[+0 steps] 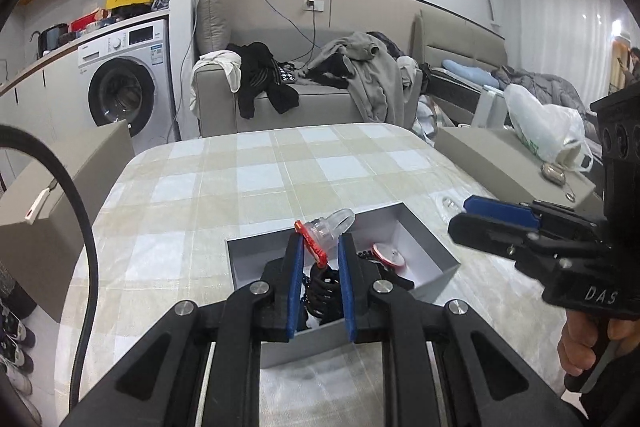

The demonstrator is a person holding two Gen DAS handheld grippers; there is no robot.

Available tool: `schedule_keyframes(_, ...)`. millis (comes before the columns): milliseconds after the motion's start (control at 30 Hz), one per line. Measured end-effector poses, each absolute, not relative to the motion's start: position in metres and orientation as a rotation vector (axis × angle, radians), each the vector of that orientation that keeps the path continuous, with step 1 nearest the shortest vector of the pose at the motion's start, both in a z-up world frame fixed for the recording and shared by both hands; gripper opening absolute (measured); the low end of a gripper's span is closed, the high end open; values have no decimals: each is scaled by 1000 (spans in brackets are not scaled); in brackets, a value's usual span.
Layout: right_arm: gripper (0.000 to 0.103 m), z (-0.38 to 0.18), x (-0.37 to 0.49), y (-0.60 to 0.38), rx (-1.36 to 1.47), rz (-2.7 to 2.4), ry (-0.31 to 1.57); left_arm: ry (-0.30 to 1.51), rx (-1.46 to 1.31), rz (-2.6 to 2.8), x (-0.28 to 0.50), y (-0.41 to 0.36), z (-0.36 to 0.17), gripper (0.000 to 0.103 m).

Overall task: Organize jewelry
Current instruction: 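Carry clear badge to box with right gripper while left gripper grasps red-capped cup, then open both grippers to drop the badge and cup into the box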

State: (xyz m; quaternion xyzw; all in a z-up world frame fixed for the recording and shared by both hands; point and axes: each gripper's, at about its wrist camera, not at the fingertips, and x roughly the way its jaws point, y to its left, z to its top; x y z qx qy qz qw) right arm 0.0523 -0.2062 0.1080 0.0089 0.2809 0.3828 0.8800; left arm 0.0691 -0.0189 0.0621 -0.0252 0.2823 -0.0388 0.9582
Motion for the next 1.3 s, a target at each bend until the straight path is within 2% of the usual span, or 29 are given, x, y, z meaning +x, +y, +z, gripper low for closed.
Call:
schedule_keyframes(333, 41, 81, 78, -211, 141, 788, 675, 630, -114, -41, 81, 9, 36, 12)
schedule_keyframes(900, 43, 72, 87, -213, 179, 760, 733, 657, -75, -54, 80, -3, 29, 12)
schedule_keyframes(1000, 50, 73, 86, -215, 174, 740, 718, 661, -75, -53, 81, -3, 28, 12)
schedule_keyframes(1167, 52, 76, 83, -216, 165, 749, 715, 663, -73, -51, 81, -4, 27, 12)
schedule_keyframes(1300, 60, 76, 82, -213, 153, 749, 713, 663, -73, -53, 81, -5, 28, 12)
